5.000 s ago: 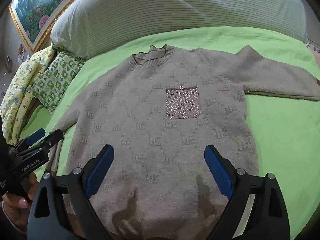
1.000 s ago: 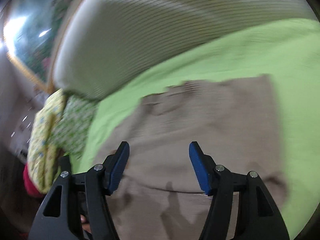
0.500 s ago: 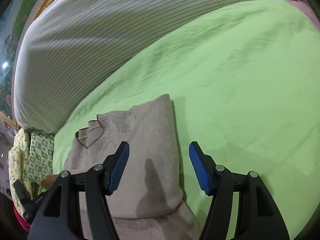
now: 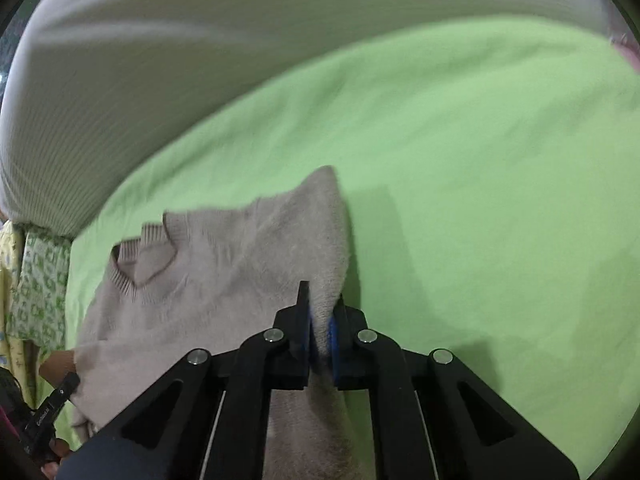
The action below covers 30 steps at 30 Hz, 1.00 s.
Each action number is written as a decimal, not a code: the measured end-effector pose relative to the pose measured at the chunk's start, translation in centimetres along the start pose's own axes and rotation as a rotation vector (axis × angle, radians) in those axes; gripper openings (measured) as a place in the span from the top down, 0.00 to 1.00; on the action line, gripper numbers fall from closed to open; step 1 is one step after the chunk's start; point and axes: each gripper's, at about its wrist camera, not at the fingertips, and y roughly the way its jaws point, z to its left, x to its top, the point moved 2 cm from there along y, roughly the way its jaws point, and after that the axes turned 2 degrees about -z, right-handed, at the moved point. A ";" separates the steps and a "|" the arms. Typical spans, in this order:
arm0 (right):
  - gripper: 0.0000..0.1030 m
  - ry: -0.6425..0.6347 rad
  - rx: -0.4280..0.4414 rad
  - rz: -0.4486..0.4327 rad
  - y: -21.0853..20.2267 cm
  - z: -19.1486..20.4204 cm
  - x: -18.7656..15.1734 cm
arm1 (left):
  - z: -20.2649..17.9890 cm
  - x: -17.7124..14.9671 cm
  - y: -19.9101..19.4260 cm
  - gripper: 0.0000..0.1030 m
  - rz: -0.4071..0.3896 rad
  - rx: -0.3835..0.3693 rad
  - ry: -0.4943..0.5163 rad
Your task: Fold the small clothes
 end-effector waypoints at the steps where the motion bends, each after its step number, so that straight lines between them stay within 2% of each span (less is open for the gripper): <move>1: 0.93 -0.012 -0.014 0.002 0.2 0.1 0.1 | -0.1 -0.2 0.7 0.94 0.012 0.006 0.013; 3: 0.93 -0.077 -0.072 -0.002 0.8 0.1 0.0 | -0.3 -0.8 2.1 0.94 0.035 0.017 0.041; 5: 0.93 -0.103 -0.104 0.011 1.8 -0.1 -0.3 | -0.4 -1.5 3.2 0.93 0.056 0.059 0.084; 8: 0.91 -0.138 -0.135 0.029 2.8 -0.1 -0.9 | 0.3 -2.3 3.7 0.85 0.086 0.092 0.100; 10: 0.79 -0.145 -0.161 0.013 1.9 0.0 -0.7 | 1.3 -2.4 2.6 0.74 0.076 0.099 0.071; 11: 0.77 -0.144 -0.167 0.003 1.5 0.2 -0.7 | 1.8 -2.4 2.0 0.71 0.070 0.097 0.051; 12: 0.71 -0.142 -0.166 -0.019 0.6 0.3 -0.6 | 2.3 -2.4 1.2 0.62 0.061 0.089 0.028; 13: 0.62 -0.140 -0.158 -0.044 -0.4 0.5 -0.5 | 2.8 -2.4 0.4 0.57 0.053 0.074 0.009; 14: 0.58 -0.138 -0.149 -0.063 -1.1 0.6 -0.5 | 3.3 -2.5 -0.3 0.55 0.050 0.066 -0.008; 16: 0.52 -0.140 -0.116 -0.107 -2.8 1.5 -0.9 | 4.4 -2.9 -1.7 0.42 0.055 0.075 -0.047; 17: 0.52 -0.143 -0.096 -0.121 -3.5 2.1 -1.2 | 5.1 -3.1 -2.3 0.41 0.059 0.073 -0.077; 20: 0.50 -0.147 -0.006 -0.126 -4.4 4.7 -2.7 | 7.9 -4.1 -3.9 0.39 0.081 0.056 -0.207; 23: 0.46 -0.164 0.058 -0.089 -4.1 7.2 -5.1 | 11.8 -5.9 -5.8 0.35 0.092 0.021 -0.428; 25: 0.46 -0.186 0.100 -0.055 -3.8 8.6 -6.9 | 14.1 -7.2 -6.7 0.23 0.080 0.020 -0.569; 27: 0.46 -0.201 0.113 -0.033 -3.3 9.8 -8.6 | 16.9 -8.5 -7.4 0.23 0.055 0.027 -0.746; 30: 0.46 -0.200 0.128 0.022 -2.4 11.0 -10.7 | 20.0 -9.5 -7.0 0.23 0.051 0.022 -0.939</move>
